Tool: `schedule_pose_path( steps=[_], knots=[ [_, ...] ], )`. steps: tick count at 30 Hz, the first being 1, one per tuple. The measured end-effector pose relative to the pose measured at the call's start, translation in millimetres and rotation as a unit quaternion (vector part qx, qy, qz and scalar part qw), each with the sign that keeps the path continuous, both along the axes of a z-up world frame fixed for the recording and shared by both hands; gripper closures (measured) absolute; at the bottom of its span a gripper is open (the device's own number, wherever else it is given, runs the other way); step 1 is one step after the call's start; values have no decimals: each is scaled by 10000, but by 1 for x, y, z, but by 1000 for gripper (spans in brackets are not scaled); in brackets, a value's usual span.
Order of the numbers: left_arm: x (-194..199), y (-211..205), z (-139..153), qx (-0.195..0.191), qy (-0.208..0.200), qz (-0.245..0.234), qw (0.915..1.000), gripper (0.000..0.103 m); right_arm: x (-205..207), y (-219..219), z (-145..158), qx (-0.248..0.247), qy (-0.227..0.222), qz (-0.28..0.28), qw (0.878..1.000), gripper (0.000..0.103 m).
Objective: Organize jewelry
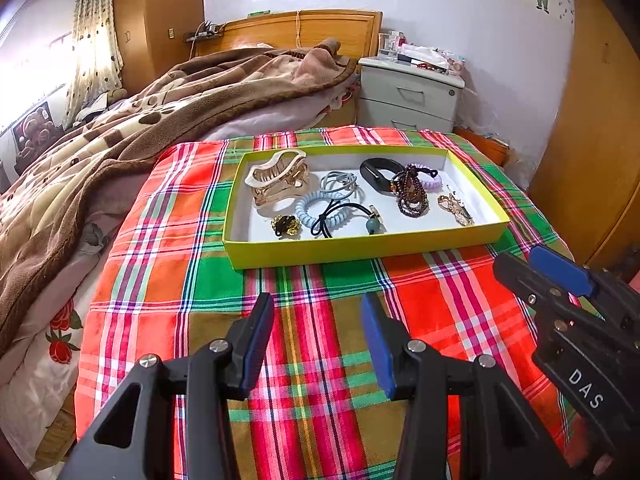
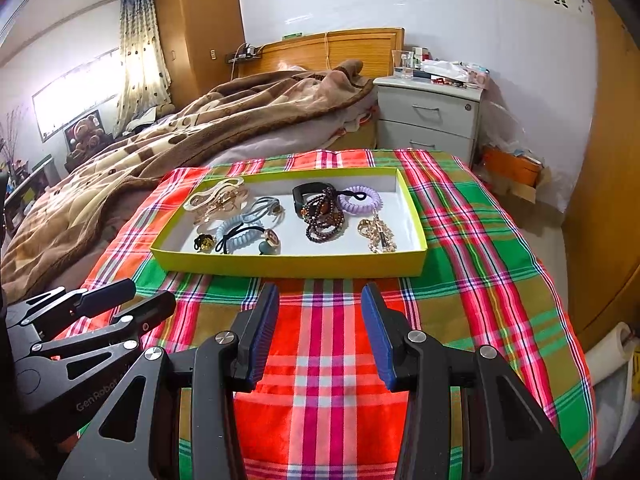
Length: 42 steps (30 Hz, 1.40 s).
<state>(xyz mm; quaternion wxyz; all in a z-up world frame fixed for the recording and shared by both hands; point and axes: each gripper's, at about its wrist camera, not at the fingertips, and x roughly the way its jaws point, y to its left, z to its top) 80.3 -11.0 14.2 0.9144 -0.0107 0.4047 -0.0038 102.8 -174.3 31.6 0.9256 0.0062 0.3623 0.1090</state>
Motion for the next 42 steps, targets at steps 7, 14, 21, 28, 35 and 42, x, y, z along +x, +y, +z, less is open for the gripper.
schedule_pose_path(
  steps=[7,14,21,28,35,42],
  knots=[
    [1,0,-1,14,21,17,10000,56,0,1,0,-7,-14,-21,10000,59],
    [3,3,-2,7,41,31,10000,56,3,0,-1,-24,12,-16,10000,59],
    [4,4,-2,13,46,40,10000,56,3,0,-1,-37,16,-20,10000,59],
    [5,5,-4,3,70,55,10000,56,3,0,-2,-33,22,-26,10000,59],
    [5,5,-4,-11,58,50,10000,56,3,0,-3,-36,23,-37,10000,59],
    [4,9,-3,-60,77,119,9999,56,5,-1,-3,-24,29,-50,10000,59]
  ],
)
